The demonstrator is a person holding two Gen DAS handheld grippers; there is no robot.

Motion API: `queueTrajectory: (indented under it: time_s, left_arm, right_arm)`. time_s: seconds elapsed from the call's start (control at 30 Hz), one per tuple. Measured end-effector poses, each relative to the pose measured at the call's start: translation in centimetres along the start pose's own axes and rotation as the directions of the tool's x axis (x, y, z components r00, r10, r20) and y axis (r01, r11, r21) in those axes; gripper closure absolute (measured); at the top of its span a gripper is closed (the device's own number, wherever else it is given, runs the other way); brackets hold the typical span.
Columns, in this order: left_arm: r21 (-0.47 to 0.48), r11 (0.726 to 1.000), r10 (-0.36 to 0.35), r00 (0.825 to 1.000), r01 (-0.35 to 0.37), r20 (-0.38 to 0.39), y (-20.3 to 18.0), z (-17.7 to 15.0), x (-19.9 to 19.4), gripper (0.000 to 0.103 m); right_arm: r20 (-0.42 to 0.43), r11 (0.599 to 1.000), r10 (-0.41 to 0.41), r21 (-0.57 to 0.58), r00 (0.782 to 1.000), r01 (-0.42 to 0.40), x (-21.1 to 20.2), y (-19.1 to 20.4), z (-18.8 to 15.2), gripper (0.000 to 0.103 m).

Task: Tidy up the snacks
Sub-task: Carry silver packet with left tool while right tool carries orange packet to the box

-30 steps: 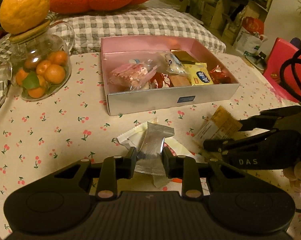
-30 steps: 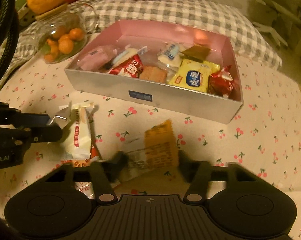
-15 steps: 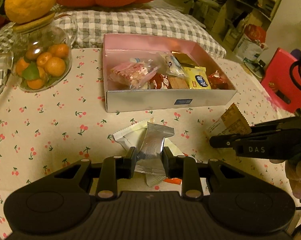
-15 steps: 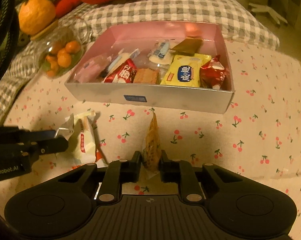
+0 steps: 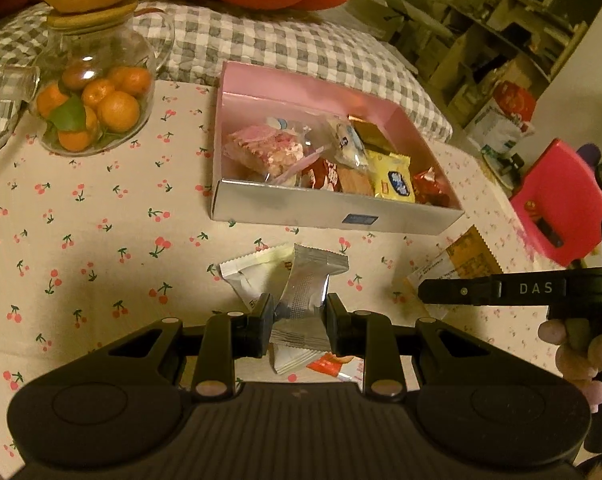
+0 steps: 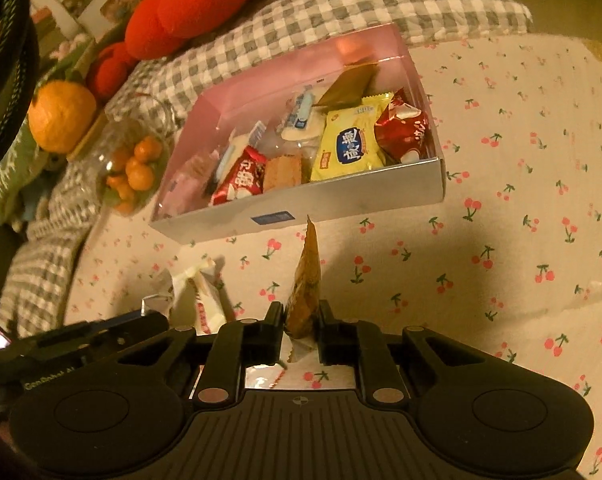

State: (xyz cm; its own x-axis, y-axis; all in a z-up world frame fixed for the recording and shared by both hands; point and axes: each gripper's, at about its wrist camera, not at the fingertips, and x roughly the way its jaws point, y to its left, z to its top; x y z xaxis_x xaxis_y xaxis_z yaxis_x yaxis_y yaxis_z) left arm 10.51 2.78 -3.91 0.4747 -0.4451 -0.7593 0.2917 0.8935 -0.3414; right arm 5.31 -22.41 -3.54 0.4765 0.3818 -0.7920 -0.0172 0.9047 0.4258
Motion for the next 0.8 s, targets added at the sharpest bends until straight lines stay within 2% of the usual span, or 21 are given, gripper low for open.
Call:
queueTrajectory:
  time_s: [0.37, 0.8]
  left_arm:
    - [-0.012, 1.000, -0.025, 0.998, 0.026, 0.054, -0.5, 0.6, -1.4, 0.078]
    - [-0.040, 0.998, -0.040, 0.990, 0.045, 0.136, -1.9, 2.2, -2.0, 0.078]
  right_arm:
    - [0.039, 0.997, 0.065, 0.026, 0.997, -0.066, -2.1, 0.3, 0.5, 0.088]
    - [0.179, 0.987, 0.124, 0.078, 0.976, -0.140, -3.7, -0.2, 3.0, 0.088]
